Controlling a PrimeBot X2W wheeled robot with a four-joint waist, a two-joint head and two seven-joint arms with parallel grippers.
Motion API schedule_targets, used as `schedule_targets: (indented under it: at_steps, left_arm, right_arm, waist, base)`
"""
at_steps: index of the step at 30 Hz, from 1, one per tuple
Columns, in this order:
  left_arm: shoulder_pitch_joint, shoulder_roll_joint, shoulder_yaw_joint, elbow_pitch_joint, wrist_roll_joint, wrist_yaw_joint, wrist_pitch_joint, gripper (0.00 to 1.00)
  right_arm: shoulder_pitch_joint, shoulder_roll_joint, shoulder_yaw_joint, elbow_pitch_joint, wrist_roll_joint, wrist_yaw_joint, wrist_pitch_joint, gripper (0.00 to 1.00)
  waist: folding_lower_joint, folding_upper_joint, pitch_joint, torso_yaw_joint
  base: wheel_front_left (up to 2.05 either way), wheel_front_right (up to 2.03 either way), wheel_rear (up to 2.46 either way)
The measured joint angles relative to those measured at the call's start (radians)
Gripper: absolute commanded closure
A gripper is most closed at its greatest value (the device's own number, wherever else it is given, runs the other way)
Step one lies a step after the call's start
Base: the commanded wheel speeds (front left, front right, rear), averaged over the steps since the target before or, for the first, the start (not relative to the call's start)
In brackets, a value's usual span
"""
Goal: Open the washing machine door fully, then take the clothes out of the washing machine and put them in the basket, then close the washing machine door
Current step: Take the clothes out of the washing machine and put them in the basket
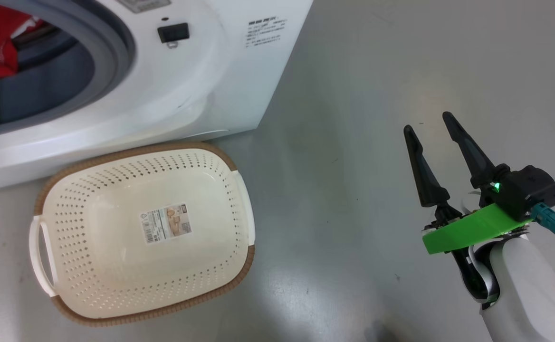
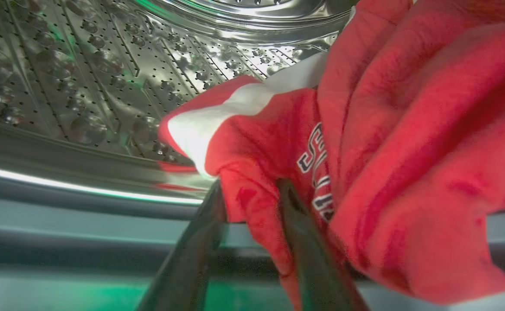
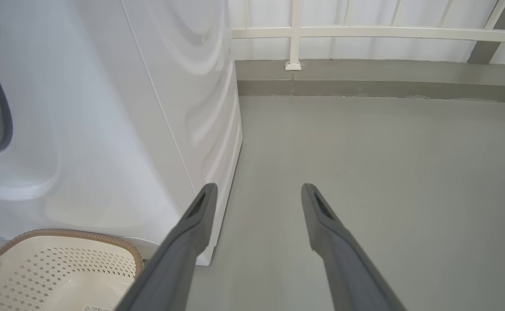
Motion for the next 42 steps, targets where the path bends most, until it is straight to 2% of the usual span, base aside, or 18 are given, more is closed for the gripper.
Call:
schedule_targets:
  at_steps: [1,6,11,18,26,32,42]
  left_arm:
    - [0.0,0.0,-0.001,0.0,-0.002,-0.002,0.001,1.0]
    - [0.0,0.0,0.0,0.003,-0.017,-0.02,0.004,1.0]
    - [0.003,-0.006,0.004,0.003,-0.038,-0.021,-0.039,1.0]
    - [0.025,-0.015,0.013,-0.012,-0.062,-0.029,-0.16,1.0]
    - [0.078,-0.036,0.025,-0.065,-0.086,-0.03,-0.219,1.0]
    - [0.156,-0.047,0.049,-0.145,-0.12,-0.03,-0.226,1.0]
    - [0.361,-0.06,0.08,-0.436,-0.12,-0.01,-0.227,1.0]
  right_arm:
    - [0.0,0.0,0.0,0.001,0.0,0.0,0.0,0.0]
    - [-0.001,0.001,-0.004,0.002,0.0,0.0,0.0,0.0]
    - [-0.001,0.001,-0.015,0.004,0.0,0.0,0.0,0.0]
    - [0.0,0.0,-0.021,0.006,0.0,0.0,0.0,0.0]
    - [0.004,-0.002,-0.026,0.008,-0.002,0.0,0.0,0.0]
    - [0.012,-0.003,-0.03,0.009,-0.002,0.0,0.0,0.0]
    - [0.056,-0.002,-0.044,0.019,-0.005,0.0,0.0,0.0]
  waist:
    - [0.0,0.0,0.001,-0.001]
    - [0.0,0.0,-0.003,0.001]
    - [-0.0001,0.0,-0.013,0.008]
    - [-0.0001,-0.0001,-0.047,0.026]
    - [0.0,0.0,-0.083,0.052]
    - [0.0,0.0,-0.122,0.069]
    - [0.0,0.0,-0.203,0.099]
  base:
    - [0.0,0.0,0.0]
    - [0.0,0.0,0.0]
    - [0.0,0.0,0.0]
    - [0.0,0.0,0.0]
    - [0.0,0.0,0.0]
    - [0.0,0.0,0.0]
    - [0.0,0.0,0.0]
